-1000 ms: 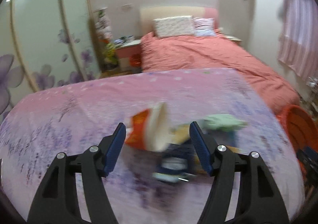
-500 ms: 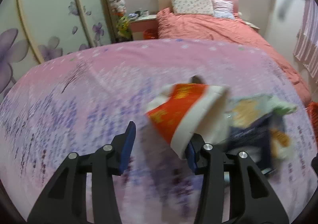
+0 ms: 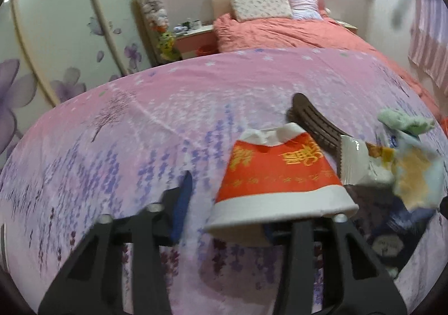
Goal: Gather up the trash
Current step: 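Move back to the bed and grasp the orange-and-white paper cup with the left tool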
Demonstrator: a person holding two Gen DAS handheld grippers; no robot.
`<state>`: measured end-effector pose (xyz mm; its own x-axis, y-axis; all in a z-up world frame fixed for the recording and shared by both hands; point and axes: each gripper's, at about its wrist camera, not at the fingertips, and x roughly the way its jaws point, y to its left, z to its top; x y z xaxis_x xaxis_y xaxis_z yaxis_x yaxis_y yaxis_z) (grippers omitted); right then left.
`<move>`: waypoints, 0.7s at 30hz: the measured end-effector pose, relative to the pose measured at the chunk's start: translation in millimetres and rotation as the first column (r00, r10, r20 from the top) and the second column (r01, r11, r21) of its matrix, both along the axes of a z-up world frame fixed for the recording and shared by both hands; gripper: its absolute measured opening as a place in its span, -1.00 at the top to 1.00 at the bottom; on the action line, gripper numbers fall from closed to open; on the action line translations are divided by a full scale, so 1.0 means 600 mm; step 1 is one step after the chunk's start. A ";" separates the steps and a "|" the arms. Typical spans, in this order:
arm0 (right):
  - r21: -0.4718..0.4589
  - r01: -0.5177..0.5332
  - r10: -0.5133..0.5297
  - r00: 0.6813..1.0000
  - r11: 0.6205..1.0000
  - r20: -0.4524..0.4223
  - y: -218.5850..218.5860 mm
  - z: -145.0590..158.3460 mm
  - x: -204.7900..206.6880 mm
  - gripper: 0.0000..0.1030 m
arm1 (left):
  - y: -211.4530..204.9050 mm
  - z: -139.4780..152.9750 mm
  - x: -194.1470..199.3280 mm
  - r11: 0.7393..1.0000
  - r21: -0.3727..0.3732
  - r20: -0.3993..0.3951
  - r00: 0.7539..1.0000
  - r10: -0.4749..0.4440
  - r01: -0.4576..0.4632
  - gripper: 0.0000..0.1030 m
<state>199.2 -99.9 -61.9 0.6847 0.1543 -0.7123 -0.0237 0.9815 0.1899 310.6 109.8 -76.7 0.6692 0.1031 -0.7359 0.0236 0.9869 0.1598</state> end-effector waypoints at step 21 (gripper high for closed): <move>0.031 -0.021 0.019 0.998 0.999 0.052 0.046 0.030 -0.030 -0.21 | 0.094 -0.007 -0.028 0.993 0.055 -0.018 0.995 0.102 -0.101 0.73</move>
<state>181.5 -72.2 -44.0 0.7168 0.1899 -0.6710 -0.0535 0.9743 0.2187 293.5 166.1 -81.0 0.6380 0.2097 -0.7410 -0.0723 0.9743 0.2134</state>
